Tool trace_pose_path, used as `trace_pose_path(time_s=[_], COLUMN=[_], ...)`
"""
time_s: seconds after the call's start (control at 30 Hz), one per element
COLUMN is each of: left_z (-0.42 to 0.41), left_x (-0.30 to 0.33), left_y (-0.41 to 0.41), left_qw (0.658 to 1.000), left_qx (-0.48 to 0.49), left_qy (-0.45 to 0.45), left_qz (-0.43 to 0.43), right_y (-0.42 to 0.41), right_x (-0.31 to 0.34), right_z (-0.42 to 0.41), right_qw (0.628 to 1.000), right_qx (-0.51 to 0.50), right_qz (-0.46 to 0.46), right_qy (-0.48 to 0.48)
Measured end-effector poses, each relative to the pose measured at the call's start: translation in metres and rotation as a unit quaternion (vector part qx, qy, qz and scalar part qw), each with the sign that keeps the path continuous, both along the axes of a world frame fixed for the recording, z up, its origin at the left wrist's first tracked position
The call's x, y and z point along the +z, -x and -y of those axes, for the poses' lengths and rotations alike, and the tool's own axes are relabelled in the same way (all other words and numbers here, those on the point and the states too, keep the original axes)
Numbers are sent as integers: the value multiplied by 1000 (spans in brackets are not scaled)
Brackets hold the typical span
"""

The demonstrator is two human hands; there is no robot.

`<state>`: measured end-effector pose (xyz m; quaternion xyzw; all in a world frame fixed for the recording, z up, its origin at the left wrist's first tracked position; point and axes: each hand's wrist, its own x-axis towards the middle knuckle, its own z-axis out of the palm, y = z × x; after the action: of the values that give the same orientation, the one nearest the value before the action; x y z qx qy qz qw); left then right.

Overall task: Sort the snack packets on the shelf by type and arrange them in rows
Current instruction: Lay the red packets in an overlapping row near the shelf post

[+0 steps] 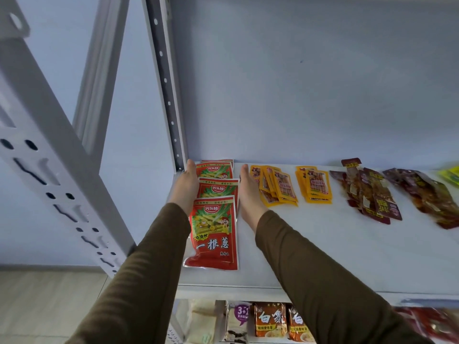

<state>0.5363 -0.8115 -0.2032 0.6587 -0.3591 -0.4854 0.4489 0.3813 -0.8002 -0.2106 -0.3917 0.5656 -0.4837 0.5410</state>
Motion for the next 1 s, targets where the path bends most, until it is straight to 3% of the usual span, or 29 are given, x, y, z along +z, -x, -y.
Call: trace_pose_path(time_s=[0.2, 0.5, 0.87, 1.0], left_z=[12, 16, 10, 8], left_x=[4, -1, 6, 4], left_y=[5, 6, 7, 5], left_qw=[999, 998, 999, 999], left_qx=[-26, -55, -35, -25], left_qy=[-28, -31, -26, -22], left_qz=[-22, -12, -23, -20], right_y=[-6, -14, -16, -11], right_x=[8, 17, 19, 14], right_z=[-2, -9, -11, -10], right_qw=[999, 999, 1000, 999], right_qx=[17, 8, 14, 20], right_qz=[10, 32, -4, 22], right_qy=[-35, 0, 1, -23])
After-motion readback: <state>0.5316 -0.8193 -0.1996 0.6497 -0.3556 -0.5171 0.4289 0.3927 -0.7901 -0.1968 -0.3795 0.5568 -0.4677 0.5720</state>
